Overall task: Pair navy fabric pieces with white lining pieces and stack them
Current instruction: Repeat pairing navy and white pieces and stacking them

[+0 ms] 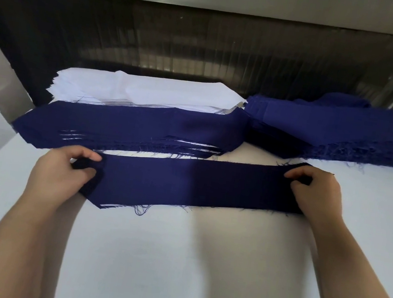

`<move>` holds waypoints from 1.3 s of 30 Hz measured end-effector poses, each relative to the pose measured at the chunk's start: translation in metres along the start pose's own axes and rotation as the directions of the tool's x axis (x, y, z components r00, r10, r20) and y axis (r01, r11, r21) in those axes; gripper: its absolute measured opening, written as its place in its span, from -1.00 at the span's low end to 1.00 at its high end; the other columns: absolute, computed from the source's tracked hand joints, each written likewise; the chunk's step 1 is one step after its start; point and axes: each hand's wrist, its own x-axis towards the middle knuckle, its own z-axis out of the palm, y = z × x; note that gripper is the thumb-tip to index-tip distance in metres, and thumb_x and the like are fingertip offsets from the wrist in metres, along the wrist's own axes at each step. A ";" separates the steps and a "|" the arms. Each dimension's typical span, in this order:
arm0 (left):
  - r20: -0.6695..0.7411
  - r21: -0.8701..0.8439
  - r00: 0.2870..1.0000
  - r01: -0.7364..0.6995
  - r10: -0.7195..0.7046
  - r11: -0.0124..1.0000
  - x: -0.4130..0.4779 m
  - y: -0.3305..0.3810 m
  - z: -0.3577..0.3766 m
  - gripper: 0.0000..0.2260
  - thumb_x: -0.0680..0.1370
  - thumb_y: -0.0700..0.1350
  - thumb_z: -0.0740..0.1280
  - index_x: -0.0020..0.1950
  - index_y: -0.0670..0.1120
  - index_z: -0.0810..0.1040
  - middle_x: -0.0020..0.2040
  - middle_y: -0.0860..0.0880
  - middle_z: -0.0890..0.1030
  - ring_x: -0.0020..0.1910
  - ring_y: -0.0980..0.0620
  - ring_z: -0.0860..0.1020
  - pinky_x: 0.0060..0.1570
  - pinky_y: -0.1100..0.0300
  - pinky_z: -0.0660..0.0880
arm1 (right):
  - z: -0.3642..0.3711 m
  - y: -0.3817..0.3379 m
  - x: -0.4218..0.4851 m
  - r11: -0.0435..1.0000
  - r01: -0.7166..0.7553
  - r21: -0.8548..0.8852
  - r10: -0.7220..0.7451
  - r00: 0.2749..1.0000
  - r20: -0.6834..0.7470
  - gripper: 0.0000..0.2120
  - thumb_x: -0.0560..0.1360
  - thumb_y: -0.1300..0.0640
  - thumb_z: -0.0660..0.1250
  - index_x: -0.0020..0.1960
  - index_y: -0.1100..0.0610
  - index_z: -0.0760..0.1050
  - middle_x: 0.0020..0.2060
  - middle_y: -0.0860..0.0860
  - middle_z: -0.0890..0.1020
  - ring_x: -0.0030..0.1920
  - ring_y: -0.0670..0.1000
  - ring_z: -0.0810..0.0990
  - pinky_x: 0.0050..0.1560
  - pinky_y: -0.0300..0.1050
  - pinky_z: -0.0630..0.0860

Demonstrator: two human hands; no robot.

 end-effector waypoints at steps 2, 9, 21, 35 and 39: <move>0.018 0.004 1.000 -0.013 0.013 1.000 0.000 0.001 -0.001 -0.75 0.43 -0.33 0.42 -0.13 0.04 0.61 -0.11 0.11 0.59 -0.02 -0.06 0.53 0.01 0.08 0.41 | 0.000 0.000 0.000 1.000 0.002 -0.011 -0.002 1.000 -0.008 -0.68 0.38 0.39 0.22 -0.17 -0.02 0.55 -0.21 -0.08 0.56 -0.14 -0.02 0.46 -0.16 -0.19 0.30; -0.059 -0.029 0.998 -0.011 0.009 1.000 0.001 0.000 0.001 -0.76 0.48 -0.32 0.33 -0.10 0.03 0.63 -0.12 0.07 0.61 -0.11 -0.08 0.52 -0.04 0.11 0.37 | -0.001 -0.002 -0.001 1.000 0.004 -0.003 -0.005 0.999 -0.044 -0.61 0.35 0.44 0.17 -0.19 -0.04 0.55 -0.20 -0.06 0.55 -0.19 0.00 0.45 -0.20 -0.20 0.28; -0.142 0.317 0.990 0.054 -0.009 0.947 -0.003 0.005 0.004 -0.69 0.47 -0.04 0.42 0.20 -0.01 0.56 0.16 -0.12 0.55 0.18 -0.28 0.44 0.20 -0.12 0.37 | 0.001 -0.006 0.000 0.945 -0.100 -0.310 0.122 0.991 0.054 -0.70 0.48 0.09 0.24 0.19 -0.11 0.49 0.25 0.06 0.34 0.29 0.17 0.17 0.25 0.02 0.12; -0.132 0.128 0.991 0.015 0.002 0.992 -0.004 0.009 0.010 -0.67 0.51 -0.12 0.39 0.27 -0.04 0.50 0.08 -0.07 0.57 0.02 -0.12 0.48 0.00 0.04 0.37 | -0.001 -0.007 0.000 0.944 -0.047 -0.327 0.075 0.995 0.072 -0.63 0.47 0.12 0.26 0.27 -0.10 0.42 0.22 0.03 0.44 0.23 0.19 0.30 0.15 0.04 0.14; -0.187 -0.006 0.982 -0.025 0.023 1.000 -0.001 0.007 0.009 -0.74 0.52 -0.17 0.37 0.20 -0.04 0.53 0.02 0.08 0.51 0.07 -0.08 0.49 0.01 0.10 0.35 | -0.001 -0.006 0.000 0.967 0.016 -0.254 -0.006 0.999 0.039 -0.60 0.46 0.26 0.24 0.22 -0.07 0.47 0.27 0.01 0.44 0.23 0.17 0.34 0.17 0.02 0.16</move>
